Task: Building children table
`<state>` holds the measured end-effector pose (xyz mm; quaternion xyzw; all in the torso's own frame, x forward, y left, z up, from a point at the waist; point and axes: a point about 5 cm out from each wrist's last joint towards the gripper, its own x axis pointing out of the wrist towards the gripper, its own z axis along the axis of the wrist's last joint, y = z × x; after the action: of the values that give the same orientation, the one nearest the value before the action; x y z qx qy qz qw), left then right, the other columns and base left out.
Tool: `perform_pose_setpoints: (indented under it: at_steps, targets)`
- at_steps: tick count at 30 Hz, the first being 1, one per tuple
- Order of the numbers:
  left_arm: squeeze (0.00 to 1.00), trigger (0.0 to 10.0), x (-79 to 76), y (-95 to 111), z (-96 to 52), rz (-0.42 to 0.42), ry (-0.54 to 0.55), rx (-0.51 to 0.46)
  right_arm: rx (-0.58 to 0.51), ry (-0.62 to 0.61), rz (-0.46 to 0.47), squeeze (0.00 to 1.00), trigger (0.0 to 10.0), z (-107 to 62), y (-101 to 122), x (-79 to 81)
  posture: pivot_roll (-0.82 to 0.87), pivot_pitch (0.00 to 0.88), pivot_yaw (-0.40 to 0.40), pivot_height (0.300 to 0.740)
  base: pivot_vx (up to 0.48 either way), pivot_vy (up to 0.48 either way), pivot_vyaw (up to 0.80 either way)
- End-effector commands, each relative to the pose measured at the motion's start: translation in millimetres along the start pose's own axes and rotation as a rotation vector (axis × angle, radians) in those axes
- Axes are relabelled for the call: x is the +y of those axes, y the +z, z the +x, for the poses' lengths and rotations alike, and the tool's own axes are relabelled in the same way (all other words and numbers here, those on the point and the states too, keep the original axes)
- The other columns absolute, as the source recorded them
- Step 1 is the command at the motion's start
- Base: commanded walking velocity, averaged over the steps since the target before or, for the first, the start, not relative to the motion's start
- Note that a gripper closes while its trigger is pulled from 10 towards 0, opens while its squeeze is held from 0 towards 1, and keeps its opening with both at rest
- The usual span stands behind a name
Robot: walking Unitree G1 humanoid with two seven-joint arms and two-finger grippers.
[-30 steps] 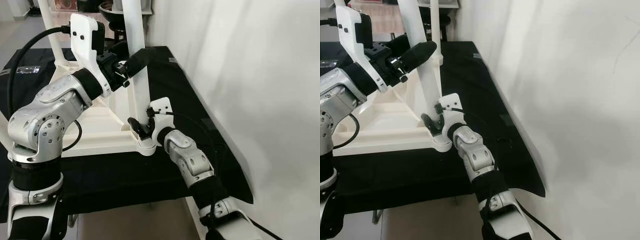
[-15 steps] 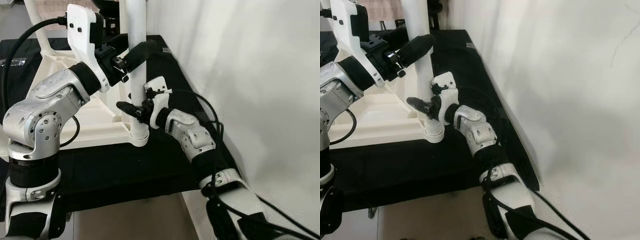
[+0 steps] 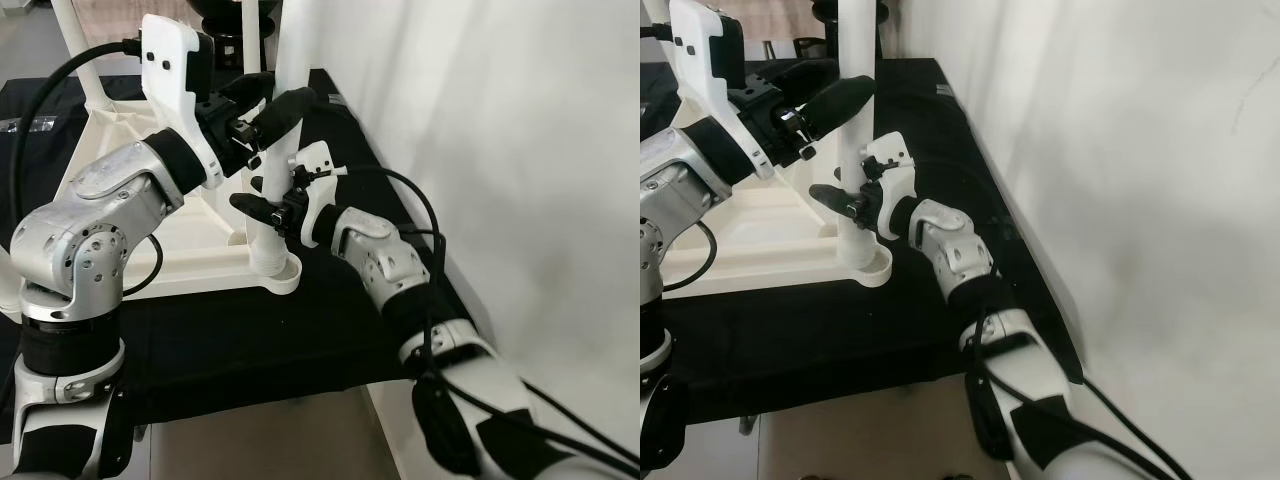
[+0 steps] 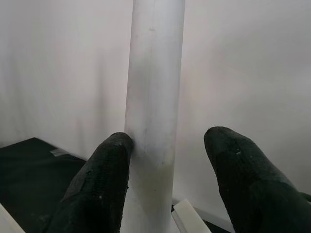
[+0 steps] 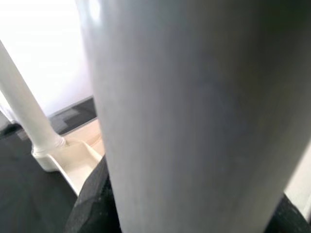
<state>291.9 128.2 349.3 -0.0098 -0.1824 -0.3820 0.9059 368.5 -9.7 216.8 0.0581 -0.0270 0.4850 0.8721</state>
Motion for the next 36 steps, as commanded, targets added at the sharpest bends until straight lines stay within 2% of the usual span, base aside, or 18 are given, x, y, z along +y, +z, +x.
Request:
perform_pose_setpoints:
  at_steps: [1,3,5,9,10,11,14,17,20,21,22,23,24,26,27,30,35,36]
  targets:
    - [0.00,10.0,-7.1,-1.7,4.4,-0.007,-0.050,0.018,-0.023,0.027,-0.014,0.00,0.0,1.4,0.5,5.5,0.06,0.115,-0.087,0.740,0.000,0.000,0.00]
    - [0.00,10.0,-6.8,-1.5,4.6,-0.006,-0.050,0.018,-0.025,0.039,-0.013,0.00,0.0,-0.5,-6.0,8.6,0.06,0.114,-0.083,0.740,0.000,0.000,0.00]
    - [0.00,10.0,-6.8,0.6,2.8,-0.001,-0.048,0.004,-0.007,-0.026,-0.010,0.00,0.0,-9.5,-23.6,1.8,0.06,0.112,-0.079,0.740,0.000,0.000,0.00]
    - [0.00,10.0,-9.0,3.7,-2.5,-0.013,-0.062,-0.019,-0.016,-0.084,-0.020,0.00,0.0,-14.1,-22.1,-8.2,0.06,0.110,-0.076,0.740,0.000,0.000,0.00]
    - [0.00,10.0,-21.4,6.5,-17.8,-0.043,-0.167,-0.042,-0.036,-0.157,-0.031,0.00,0.0,-20.6,-14.3,-22.1,0.06,0.106,-0.079,0.740,0.000,0.000,0.00]
    - [0.00,10.0,-21.4,6.5,-17.8,-0.043,-0.167,-0.042,-0.036,-0.157,-0.031,0.00,0.0,-20.6,-14.3,-22.1,0.06,0.106,-0.079,0.740,0.000,0.000,0.00]
    - [0.00,10.0,-38.7,8.0,-39.9,-0.067,-0.306,-0.056,-0.048,-0.231,-0.055,0.00,0.0,-27.2,-6.2,-35.4,0.06,0.101,-0.079,0.740,0.000,0.000,0.00]
    - [0.00,10.0,-39.9,3.6,-51.1,-0.098,-0.301,-0.056,-0.041,-0.251,-0.073,0.00,0.0,-29.3,-4.4,-39.5,0.06,0.096,-0.078,0.740,0.000,0.000,0.00]
    - [0.00,10.0,-25.7,-19.6,-69.6,-0.088,-0.098,-0.001,-0.039,-0.304,-0.083,0.00,0.0,-33.2,-4.9,-45.1,0.07,0.067,-0.078,0.740,0.000,0.000,0.00]
    - [0.00,10.0,-25.7,-19.6,-69.6,-0.088,-0.098,-0.001,-0.039,-0.304,-0.083,0.00,0.0,-33.2,-4.9,-45.1,0.07,0.067,-0.078,0.740,0.000,0.000,0.00]
    - [0.00,10.0,-19.1,-28.8,-75.6,-0.099,-0.007,0.005,-0.045,-0.315,-0.077,0.00,4.7,-34.3,-5.7,-45.6,0.07,0.054,-0.077,0.740,0.000,0.000,0.00]
    - [0.00,10.0,-19.1,-28.8,-75.6,-0.099,-0.007,0.005,-0.045,-0.315,-0.077,0.00,4.7,-34.3,-5.7,-45.6,0.07,0.054,-0.077,0.740,0.000,0.000,0.00]
    - [0.00,10.0,-10.5,-41.3,-82.2,-0.117,0.110,0.019,-0.057,-0.318,-0.065,0.00,10.0,-35.5,-6.7,-45.0,0.06,0.028,-0.076,0.740,0.000,0.000,0.00]
    - [0.00,10.0,-10.5,-41.3,-82.2,-0.117,0.110,0.019,-0.057,-0.318,-0.065,0.00,10.0,-35.5,-6.7,-45.0,0.06,0.028,-0.076,0.740,0.000,0.000,0.00]
    - [0.00,10.0,-4.8,-51.4,-88.0,-0.132,0.203,0.030,-0.071,-0.321,-0.057,0.00,10.0,-36.5,-6.7,-44.5,0.06,0.022,-0.075,0.740,0.000,0.000,0.00]
    - [0.00,10.0,6.7,-99.5,-111.3,-0.145,0.508,0.171,-0.179,-0.307,-0.002,0.00,10.0,-43.5,4.1,-38.1,0.04,0.000,-0.060,0.740,0.000,0.000,0.00]
    - [0.00,10.0,2.5,-118.8,-120.8,-0.129,0.556,0.259,-0.206,-0.281,-0.010,0.00,10.0,-46.6,7.2,-33.2,0.03,0.000,-0.052,0.740,0.000,0.000,0.21]
    - [0.00,10.0,-6.3,-131.2,-124.5,-0.178,0.559,0.280,-0.208,-0.283,-0.004,0.00,10.0,-50.1,3.8,-29.0,0.03,0.000,-0.044,0.740,0.341,0.000,0.74]
